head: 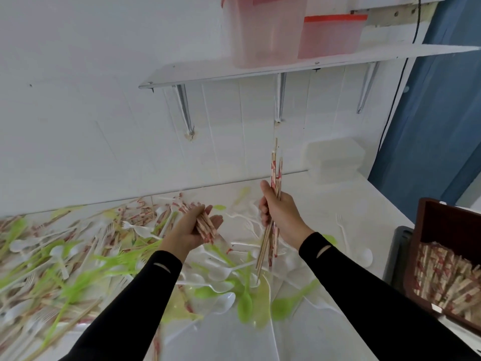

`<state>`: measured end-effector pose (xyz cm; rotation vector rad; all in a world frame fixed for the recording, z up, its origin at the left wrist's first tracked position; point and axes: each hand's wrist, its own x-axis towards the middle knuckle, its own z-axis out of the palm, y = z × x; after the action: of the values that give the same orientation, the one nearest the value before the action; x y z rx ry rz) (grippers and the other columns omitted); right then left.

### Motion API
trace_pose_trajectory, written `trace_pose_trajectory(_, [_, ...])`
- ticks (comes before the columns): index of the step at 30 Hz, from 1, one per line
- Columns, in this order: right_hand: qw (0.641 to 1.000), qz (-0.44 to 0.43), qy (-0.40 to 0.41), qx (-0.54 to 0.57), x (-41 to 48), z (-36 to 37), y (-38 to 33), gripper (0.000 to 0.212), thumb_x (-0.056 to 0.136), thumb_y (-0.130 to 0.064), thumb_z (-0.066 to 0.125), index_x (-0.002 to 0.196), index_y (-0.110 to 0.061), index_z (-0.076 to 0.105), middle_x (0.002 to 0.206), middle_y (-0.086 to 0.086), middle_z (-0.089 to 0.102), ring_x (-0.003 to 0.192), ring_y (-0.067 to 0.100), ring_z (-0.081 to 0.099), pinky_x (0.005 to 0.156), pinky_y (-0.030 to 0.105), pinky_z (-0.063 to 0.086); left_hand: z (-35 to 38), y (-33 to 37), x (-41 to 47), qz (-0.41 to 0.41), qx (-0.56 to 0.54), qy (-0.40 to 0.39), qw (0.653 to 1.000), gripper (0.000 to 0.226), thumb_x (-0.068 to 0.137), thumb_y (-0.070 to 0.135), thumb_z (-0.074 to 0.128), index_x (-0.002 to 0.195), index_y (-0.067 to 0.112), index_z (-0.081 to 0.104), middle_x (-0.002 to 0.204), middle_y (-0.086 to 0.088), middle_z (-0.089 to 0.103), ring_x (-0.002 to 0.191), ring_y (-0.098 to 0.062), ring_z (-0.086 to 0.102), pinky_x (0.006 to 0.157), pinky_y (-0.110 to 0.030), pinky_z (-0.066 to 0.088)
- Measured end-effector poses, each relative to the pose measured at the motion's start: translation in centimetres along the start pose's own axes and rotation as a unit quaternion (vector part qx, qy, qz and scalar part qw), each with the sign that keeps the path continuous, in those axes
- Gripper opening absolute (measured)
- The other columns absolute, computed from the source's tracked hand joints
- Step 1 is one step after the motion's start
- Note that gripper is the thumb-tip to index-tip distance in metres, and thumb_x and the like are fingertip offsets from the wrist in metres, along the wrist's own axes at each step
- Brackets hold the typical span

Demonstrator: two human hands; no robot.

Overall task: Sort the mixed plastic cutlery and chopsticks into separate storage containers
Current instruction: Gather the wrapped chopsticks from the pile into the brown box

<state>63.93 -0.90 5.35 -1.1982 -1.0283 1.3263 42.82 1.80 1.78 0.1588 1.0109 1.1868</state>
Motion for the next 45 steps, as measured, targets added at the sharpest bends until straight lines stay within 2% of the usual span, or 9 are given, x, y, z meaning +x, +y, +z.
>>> trace_pose_trajectory(3, [1.000, 0.012, -0.022, -0.011, -0.3, 1.4, 0.5, 0.042, 0.099, -0.047, 0.050, 0.079, -0.010, 0.056, 0.054, -0.001, 0.043, 0.039, 0.013, 0.037, 0.042, 0.023, 0.035, 0.3, -0.4, -1.0, 0.001, -0.029, -0.007, 1.000, 0.019, 0.102, 0.011, 0.047, 0.094, -0.001, 0.059, 0.094, -0.025, 0.064, 0.095, -0.031, 0.063, 0.096, -0.043, 0.051])
trace_pose_trajectory(7, [0.999, 0.000, -0.036, 0.029, -0.7, 3.6, 0.9, 0.037, 0.100, -0.044, 0.050, 0.091, -0.011, 0.062, 0.050, -0.005, 0.035, 0.040, 0.011, 0.030, 0.042, 0.022, 0.029, 0.5, -0.2, -0.7, 0.054, -0.107, -0.015, 0.993, 0.012, 0.102, 0.012, 0.051, 0.108, 0.005, 0.058, 0.088, -0.011, 0.073, 0.065, -0.015, 0.072, 0.057, -0.032, 0.061])
trace_pose_trajectory(9, [0.998, -0.014, 0.003, 0.065, -0.7, 4.3, 0.8, 0.033, 0.100, -0.043, 0.052, 0.090, -0.013, 0.062, 0.050, -0.007, 0.036, 0.041, 0.010, 0.029, 0.042, 0.022, 0.027, 0.6, 0.4, -0.8, 0.080, -0.145, -0.029, 0.986, 0.015, 0.103, 0.014, 0.049, 0.116, 0.008, 0.054, 0.082, -0.009, 0.075, 0.061, -0.011, 0.071, 0.054, -0.024, 0.058])
trace_pose_trajectory(16, [0.988, -0.054, 0.139, 0.035, -2.0, 7.0, 3.2, 0.029, 0.098, -0.044, 0.053, 0.083, -0.021, 0.063, 0.071, -0.012, 0.057, 0.060, 0.003, 0.053, 0.061, 0.024, 0.040, 2.3, 0.5, -1.9, 0.085, -0.204, -0.082, 0.972, 0.019, 0.103, 0.006, 0.042, 0.109, -0.001, 0.060, 0.104, -0.007, 0.067, 0.082, -0.014, 0.069, 0.062, -0.026, 0.060])
trace_pose_trajectory(22, [0.984, -0.073, 0.142, 0.079, -1.9, 8.5, 1.8, 0.026, 0.100, -0.034, 0.053, 0.079, -0.020, 0.062, 0.072, -0.009, 0.071, 0.074, 0.009, 0.070, 0.072, 0.030, 0.055, 4.7, -3.6, -3.4, 0.067, -0.128, -0.176, 0.974, 0.016, 0.102, 0.016, 0.049, 0.101, 0.007, 0.063, 0.081, 0.000, 0.066, 0.066, -0.012, 0.064, 0.083, -0.030, 0.057])
trace_pose_trajectory(28, [0.966, -0.034, 0.159, 0.202, -1.4, 3.1, -2.2, 0.044, 0.096, -0.041, 0.060, 0.066, -0.019, 0.037, 0.055, -0.003, 0.033, 0.042, 0.011, 0.025, 0.041, 0.024, 0.019, 3.1, -2.1, -1.3, 0.126, -0.075, -0.078, 0.986, 0.026, 0.097, 0.044, 0.054, 0.083, 0.021, 0.052, 0.060, 0.010, 0.047, 0.047, -0.003, 0.044, 0.046, -0.018, 0.042])
trace_pose_trajectory(35, [0.930, -0.089, 0.188, 0.301, -2.0, -1.1, -6.8, 0.045, 0.097, -0.042, 0.058, 0.063, -0.020, 0.037, 0.052, -0.003, 0.029, 0.041, 0.011, 0.028, 0.040, 0.022, 0.023, 3.9, -8.4, -1.1, 0.032, -0.011, -0.026, 0.999, 0.014, 0.100, 0.031, 0.053, 0.094, 0.021, 0.060, 0.084, 0.005, 0.063, 0.075, -0.012, 0.059, 0.070, -0.029, 0.047])
trace_pose_trajectory(40, [0.954, -0.060, 0.164, 0.244, -3.1, -2.0, -3.9, 0.043, 0.099, -0.040, 0.056, 0.066, -0.014, 0.042, 0.048, -0.001, 0.035, 0.041, 0.013, 0.034, 0.044, 0.025, 0.036, 9.3, -11.6, -3.0, -0.036, -0.077, -0.118, 0.989, 0.019, 0.102, 0.035, 0.050, 0.094, 0.021, 0.061, 0.082, 0.005, 0.065, 0.075, -0.016, 0.066, 0.070, -0.035, 0.056])
trace_pose_trajectory(45, [0.968, -0.066, 0.169, 0.175, -3.6, -5.3, -3.6, 0.040, 0.101, -0.043, 0.047, 0.079, -0.011, 0.046, 0.049, 0.001, 0.036, 0.040, 0.018, 0.038, 0.044, 0.028, 0.039, 14.8, -14.1, -5.0, -0.068, 0.041, -0.235, 0.969, 0.034, 0.102, 0.043, 0.044, 0.091, 0.019, 0.066, 0.081, -0.005, 0.068, 0.070, -0.021, 0.068, 0.060, -0.032, 0.054])
